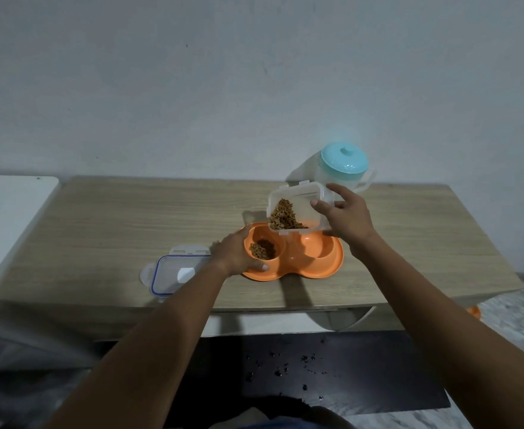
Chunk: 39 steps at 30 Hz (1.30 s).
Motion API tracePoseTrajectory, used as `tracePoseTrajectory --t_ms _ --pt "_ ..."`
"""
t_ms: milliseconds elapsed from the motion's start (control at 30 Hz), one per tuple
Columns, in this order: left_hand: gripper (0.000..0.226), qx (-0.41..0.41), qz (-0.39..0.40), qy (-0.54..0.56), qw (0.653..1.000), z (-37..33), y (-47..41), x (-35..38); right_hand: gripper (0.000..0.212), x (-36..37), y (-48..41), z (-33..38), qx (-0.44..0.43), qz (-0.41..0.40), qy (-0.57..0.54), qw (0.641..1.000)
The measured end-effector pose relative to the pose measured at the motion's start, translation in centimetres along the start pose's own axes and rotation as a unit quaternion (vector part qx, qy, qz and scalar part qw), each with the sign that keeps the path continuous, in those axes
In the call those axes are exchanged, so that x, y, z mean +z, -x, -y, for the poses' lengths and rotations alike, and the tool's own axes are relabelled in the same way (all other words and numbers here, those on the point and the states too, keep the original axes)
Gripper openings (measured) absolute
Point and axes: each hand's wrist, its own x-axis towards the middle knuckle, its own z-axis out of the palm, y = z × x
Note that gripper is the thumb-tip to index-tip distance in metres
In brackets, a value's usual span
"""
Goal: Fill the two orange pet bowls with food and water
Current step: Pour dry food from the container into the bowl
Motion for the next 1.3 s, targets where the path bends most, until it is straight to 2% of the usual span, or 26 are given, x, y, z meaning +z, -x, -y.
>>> tracePoseTrajectory --t_ms 167,267,400,467,567,700,867,1033,1167,1300 --pt "0.115 -0.034 -0.003 -0.047 0.998 -1.1 -0.5 -0.8 0.056 -0.6 -1.8 -0.9 0.115 -0.014 -0.160 0.980" --pt "0.107 -0.044 -0.021 -0.034 0.998 -1.8 -0.1 -0.8 0.050 -0.4 -3.1 -1.2 0.147 0.004 -0.192 0.970" --pt "0.113 -0.054 -0.020 -0.038 0.998 -2.3 0.2 -0.8 0.040 1.0 -5.4 -1.6 0.164 0.017 -0.204 0.965" --pt "0.122 -0.057 -0.015 -0.033 0.998 -2.2 -0.1 -0.9 0.032 2.2 -6.7 -1.9 0.169 0.037 -0.196 0.965" --pt "0.123 -0.060 -0.010 -0.031 0.998 -2.3 -0.5 -1.0 0.020 4.4 -8.7 -1.9 0.169 0.059 -0.174 0.968" --pt "0.125 -0.071 -0.014 -0.035 0.997 -2.2 -1.0 -0.7 0.036 7.0 -11.4 -2.3 0.179 0.079 -0.144 0.970" --pt "0.123 -0.075 -0.015 -0.038 0.996 -2.4 -1.1 -0.8 0.037 8.9 -13.1 -3.2 0.176 0.096 -0.119 0.972" --pt "0.125 -0.084 -0.015 -0.051 0.995 -2.7 -0.9 -0.9 0.011 10.0 -14.2 -4.3 0.163 0.068 -0.078 0.981" --pt "0.125 -0.092 -0.014 -0.037 0.995 -2.7 -0.9 -0.9 0.017 10.7 -14.9 -4.4 0.165 0.034 -0.044 0.985" --pt "0.125 -0.096 -0.011 -0.023 0.995 -2.6 -0.9 -0.8 0.019 11.5 -15.7 -5.0 0.170 0.044 -0.028 0.984"
